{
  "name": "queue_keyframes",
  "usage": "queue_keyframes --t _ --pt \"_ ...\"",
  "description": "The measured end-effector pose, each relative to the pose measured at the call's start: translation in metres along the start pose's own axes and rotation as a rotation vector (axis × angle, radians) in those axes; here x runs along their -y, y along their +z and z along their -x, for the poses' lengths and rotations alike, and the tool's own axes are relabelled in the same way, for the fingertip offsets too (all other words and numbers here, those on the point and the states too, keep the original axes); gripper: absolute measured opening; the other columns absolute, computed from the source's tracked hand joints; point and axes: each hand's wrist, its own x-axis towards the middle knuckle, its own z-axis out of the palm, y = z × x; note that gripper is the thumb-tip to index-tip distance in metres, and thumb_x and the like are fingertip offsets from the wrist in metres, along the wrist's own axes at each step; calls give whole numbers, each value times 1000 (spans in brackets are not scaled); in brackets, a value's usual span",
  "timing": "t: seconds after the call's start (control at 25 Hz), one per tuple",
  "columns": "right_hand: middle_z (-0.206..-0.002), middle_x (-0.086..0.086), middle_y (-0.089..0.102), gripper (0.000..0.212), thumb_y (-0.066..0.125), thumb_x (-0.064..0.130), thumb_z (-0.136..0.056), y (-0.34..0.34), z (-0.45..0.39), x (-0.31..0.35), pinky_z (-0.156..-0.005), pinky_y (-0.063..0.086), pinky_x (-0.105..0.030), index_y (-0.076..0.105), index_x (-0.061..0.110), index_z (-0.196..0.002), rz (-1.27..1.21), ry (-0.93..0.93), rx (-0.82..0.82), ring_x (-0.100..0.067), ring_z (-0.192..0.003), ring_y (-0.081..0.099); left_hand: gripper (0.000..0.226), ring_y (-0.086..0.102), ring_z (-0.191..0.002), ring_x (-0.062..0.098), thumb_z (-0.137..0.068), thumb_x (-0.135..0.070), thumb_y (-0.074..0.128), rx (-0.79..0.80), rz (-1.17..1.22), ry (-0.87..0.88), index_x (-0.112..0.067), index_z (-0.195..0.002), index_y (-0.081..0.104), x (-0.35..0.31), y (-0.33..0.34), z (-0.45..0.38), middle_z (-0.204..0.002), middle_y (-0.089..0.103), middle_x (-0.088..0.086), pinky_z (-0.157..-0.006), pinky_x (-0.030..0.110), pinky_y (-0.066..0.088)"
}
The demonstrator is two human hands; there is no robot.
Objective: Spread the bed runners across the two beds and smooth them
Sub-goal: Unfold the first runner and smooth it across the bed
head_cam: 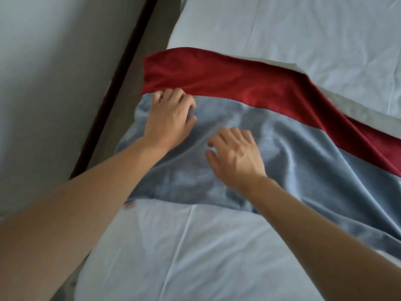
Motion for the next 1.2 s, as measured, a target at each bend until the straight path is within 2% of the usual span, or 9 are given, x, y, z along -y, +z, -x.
queue_keyframes --t 0.12,0.24,0.36,0.44,0.56,0.72,1.04,1.12,1.2 --pt "-76 -8 56 23 65 32 -87 6 35 66 -68 42 -45 62 13 -75 -94 -132 70 -32 -73 52 11 56 -84 25 -83 -29 65 55 41 -3 -20 -85 60 9 -18 85 -86 56 0 -79 41 32" --pt "-84 -4 58 33 67 47 -80 14 54 97 -73 43 -40 65 14 -84 -47 -217 251 -27 -78 53 17 56 -80 24 -89 -35 57 81 105 12 -21 -82 62 14 -27 154 -83 58 -2 -77 41 36" --pt "-81 -5 57 18 69 31 -81 25 51 107 -70 43 -42 62 14 -81 15 -192 212 -28 -76 54 27 54 -85 21 -90 -45 57 115 124 81 -19 -93 66 20 -34 186 -89 60 -2 -80 38 37" --pt "-76 -5 55 10 69 16 -81 33 47 111 -67 44 -43 60 14 -77 64 -192 157 -29 -72 54 24 55 -83 22 -88 -40 60 84 89 146 -17 -94 66 26 -34 192 -89 60 0 -78 37 38" --pt "-74 -3 56 12 68 13 -85 44 48 111 -67 44 -40 60 14 -76 124 -232 158 -26 -69 53 10 55 -75 23 -89 -22 57 30 20 176 -17 -82 63 29 -26 186 -79 58 0 -76 36 37" --pt "-70 -2 53 16 67 6 -86 55 30 124 -65 41 -38 59 15 -75 175 -252 149 -24 -64 50 16 54 -71 21 -88 -14 57 9 -54 113 -19 -73 59 47 -27 182 -71 55 -1 -76 35 36" --pt "-65 -3 50 19 65 3 -78 94 -48 176 -62 38 -38 55 16 -69 125 -323 223 -24 -59 47 2 58 -77 18 -84 -20 69 121 -14 -64 -21 -82 68 133 -42 180 -80 64 -3 -79 33 33" --pt "-64 -3 52 19 67 12 -80 97 -54 171 -63 40 -38 55 16 -66 94 -310 237 -24 -59 48 4 57 -79 16 -86 -26 66 163 43 -53 -24 -85 69 137 -32 176 -81 64 -6 -80 33 35" --pt "-65 -4 55 24 57 23 -88 95 -65 160 -63 41 -40 56 16 -66 51 -275 201 -24 -61 50 16 56 -80 15 -90 -31 53 178 123 -32 -24 -88 67 134 -29 165 -83 63 -7 -81 34 38"
